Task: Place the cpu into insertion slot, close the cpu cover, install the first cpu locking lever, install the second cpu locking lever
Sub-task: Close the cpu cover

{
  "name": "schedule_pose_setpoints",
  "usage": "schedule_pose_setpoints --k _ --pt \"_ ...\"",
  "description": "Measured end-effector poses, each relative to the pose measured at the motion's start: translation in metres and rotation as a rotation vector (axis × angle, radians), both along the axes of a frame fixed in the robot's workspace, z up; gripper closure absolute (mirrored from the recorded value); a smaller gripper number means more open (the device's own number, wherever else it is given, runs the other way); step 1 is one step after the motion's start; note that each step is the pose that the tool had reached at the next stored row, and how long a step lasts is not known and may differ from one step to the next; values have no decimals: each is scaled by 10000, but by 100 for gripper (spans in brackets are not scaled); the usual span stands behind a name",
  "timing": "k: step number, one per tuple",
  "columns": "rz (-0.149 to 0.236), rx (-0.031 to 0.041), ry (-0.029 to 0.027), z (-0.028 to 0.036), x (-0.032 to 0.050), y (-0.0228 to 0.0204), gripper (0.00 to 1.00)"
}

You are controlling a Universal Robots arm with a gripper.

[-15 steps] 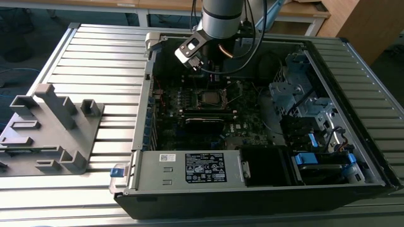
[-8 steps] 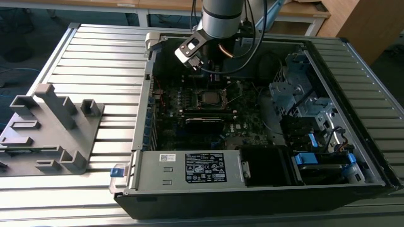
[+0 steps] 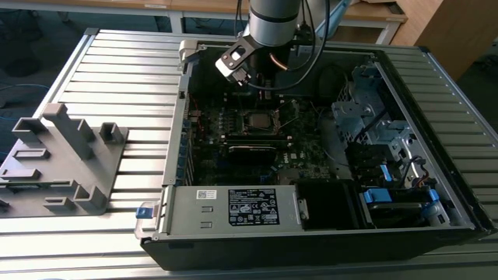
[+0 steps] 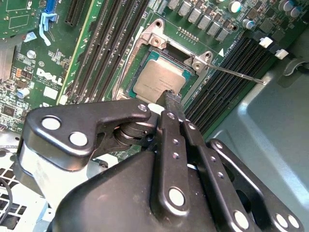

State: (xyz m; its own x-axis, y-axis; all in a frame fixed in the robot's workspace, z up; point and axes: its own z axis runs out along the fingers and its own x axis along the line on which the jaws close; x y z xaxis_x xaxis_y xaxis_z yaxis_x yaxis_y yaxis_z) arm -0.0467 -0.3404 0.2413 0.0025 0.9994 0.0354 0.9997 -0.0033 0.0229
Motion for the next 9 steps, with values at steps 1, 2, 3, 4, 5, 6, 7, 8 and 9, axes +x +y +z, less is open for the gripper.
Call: schedule_pose_setpoints --k 1,2,3,4,5,6,7,8,9 --pt "0 -3 2 9 0 0 89" --pt "0 -3 2 14 0 0 89" --pt "0 -3 2 14 0 0 89" --pt "0 -3 2 14 0 0 89" --pt "0 -3 2 14 0 0 89" --pt "0 -3 2 15 0 0 89" --pt "0 -4 2 16 0 -1 89" --pt "0 -5 3 18 0 -1 89" --pt "0 -7 5 23 -1 -1 89"
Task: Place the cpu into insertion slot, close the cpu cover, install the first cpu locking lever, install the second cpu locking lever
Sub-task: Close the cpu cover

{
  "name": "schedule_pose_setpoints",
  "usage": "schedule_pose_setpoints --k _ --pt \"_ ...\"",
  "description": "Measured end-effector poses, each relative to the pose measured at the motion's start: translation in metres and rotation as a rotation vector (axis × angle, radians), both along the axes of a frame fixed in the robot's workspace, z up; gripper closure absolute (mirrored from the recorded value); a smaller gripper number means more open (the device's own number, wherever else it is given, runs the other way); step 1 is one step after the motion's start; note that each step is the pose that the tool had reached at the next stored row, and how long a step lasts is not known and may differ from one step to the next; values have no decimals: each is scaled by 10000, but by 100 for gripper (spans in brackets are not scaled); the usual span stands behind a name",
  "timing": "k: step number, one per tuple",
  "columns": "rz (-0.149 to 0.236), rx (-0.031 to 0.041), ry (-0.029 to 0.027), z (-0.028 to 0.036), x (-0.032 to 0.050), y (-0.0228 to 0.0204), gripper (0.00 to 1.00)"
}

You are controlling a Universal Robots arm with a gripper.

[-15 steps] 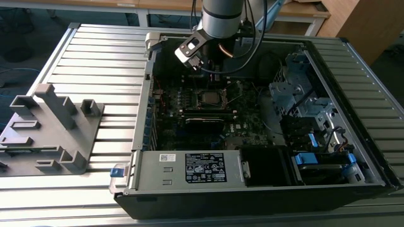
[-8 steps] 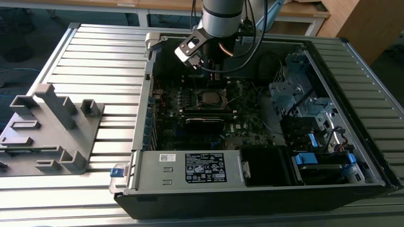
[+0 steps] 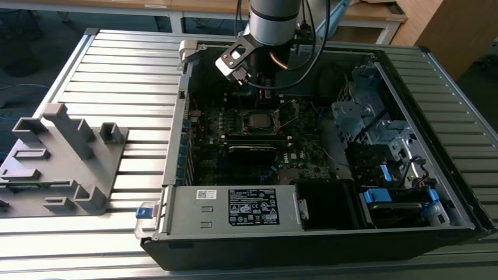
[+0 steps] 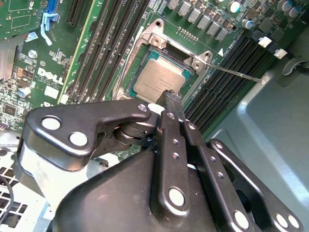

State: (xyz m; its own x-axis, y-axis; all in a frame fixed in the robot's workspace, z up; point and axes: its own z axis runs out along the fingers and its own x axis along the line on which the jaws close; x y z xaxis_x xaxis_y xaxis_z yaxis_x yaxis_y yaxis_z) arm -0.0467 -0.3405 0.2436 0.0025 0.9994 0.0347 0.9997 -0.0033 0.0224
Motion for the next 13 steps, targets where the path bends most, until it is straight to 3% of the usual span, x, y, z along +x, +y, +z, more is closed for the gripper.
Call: schedule_pose_setpoints --k 9,13 --pt "0 4 -3 78 0 1 89" --pt "0 6 -3 78 0 1 89"
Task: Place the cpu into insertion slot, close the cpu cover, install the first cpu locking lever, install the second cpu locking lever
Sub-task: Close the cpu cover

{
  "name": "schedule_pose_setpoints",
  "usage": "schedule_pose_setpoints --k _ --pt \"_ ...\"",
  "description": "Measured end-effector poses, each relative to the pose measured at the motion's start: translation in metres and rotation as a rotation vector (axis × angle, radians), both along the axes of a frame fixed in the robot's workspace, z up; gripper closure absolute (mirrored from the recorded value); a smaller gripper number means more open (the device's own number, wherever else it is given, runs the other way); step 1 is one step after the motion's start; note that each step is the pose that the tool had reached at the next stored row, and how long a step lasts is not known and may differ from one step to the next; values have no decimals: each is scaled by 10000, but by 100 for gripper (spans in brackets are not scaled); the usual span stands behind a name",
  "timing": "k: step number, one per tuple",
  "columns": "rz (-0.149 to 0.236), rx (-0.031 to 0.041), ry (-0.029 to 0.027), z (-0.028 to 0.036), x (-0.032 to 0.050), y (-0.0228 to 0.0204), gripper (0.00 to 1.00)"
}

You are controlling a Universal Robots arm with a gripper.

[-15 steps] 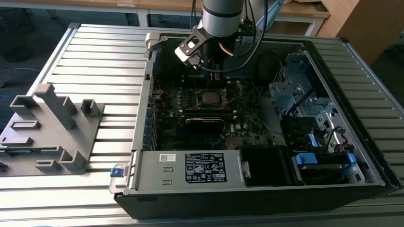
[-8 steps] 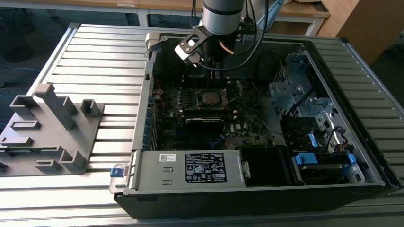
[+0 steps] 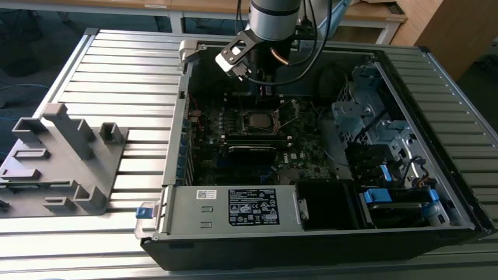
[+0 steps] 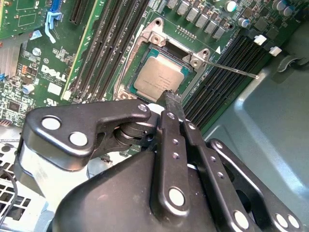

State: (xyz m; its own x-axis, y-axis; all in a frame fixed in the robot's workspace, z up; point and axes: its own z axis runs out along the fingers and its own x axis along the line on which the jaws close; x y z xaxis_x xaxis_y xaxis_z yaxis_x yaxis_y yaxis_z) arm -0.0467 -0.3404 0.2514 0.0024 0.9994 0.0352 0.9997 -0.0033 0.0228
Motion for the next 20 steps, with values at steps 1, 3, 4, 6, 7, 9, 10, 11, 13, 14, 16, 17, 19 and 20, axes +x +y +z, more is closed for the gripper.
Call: schedule_pose_setpoints --k 1,3,4,6,7,9,10,11,13,14,16,17,19,20 --pt "0 -1 0 1 0 0 89" --pt "2 -2 1 1 1 0 89" --pt "2 -2 1 1 3 -1 89" --pt "0 -1 0 1 8 0 89" --pt "0 -2 1 1 10 0 89" --pt "-1 -1 1 1 10 0 89" --pt "0 -1 1 1 10 0 89" --pt "0 0 0 2 11 0 89" --pt "0 -4 2 9 10 0 89" --pt "0 -2 1 13 10 0 89" --pt "0 -3 1 26 10 0 89" --pt "0 -2 1 35 10 0 89" --pt "0 -2 1 55 10 0 89" --pt "0 -2 1 64 10 0 89"
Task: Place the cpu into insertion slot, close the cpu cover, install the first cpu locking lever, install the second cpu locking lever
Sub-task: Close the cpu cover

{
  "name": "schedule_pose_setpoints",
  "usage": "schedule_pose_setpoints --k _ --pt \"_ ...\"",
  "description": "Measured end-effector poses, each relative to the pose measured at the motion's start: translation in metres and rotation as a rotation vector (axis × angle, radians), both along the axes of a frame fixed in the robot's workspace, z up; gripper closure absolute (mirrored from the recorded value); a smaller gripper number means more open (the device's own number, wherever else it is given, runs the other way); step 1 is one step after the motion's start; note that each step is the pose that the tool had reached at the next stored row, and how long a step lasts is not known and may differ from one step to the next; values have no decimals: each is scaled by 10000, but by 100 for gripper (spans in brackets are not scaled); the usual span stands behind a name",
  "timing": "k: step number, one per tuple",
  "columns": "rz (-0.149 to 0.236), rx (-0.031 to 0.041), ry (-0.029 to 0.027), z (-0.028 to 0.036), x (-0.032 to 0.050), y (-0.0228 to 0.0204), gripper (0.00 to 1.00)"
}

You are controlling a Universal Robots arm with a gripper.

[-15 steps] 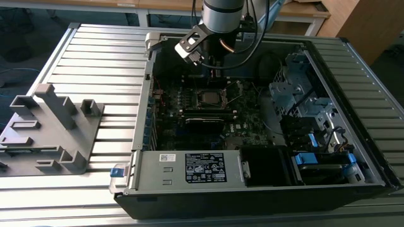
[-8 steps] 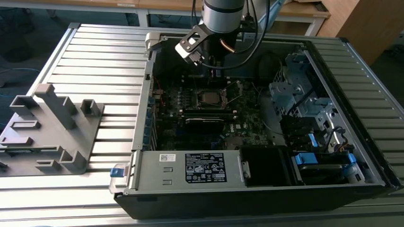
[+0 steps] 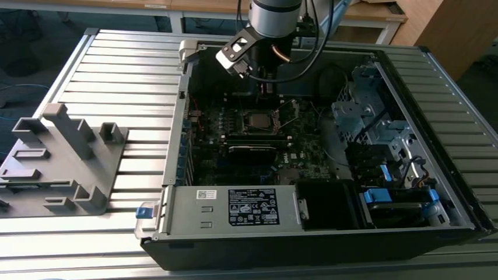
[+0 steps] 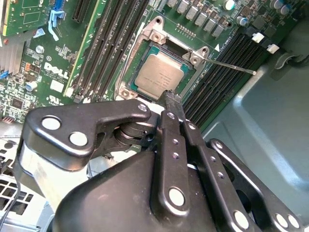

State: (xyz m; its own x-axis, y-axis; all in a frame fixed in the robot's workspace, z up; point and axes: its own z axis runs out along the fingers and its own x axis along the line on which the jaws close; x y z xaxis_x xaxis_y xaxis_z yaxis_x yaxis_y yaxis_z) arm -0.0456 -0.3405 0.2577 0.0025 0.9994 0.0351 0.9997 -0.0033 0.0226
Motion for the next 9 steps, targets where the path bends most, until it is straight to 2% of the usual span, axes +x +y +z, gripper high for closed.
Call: schedule_pose_setpoints --k 9 --pt "2 -1 0 7 8 0 89"
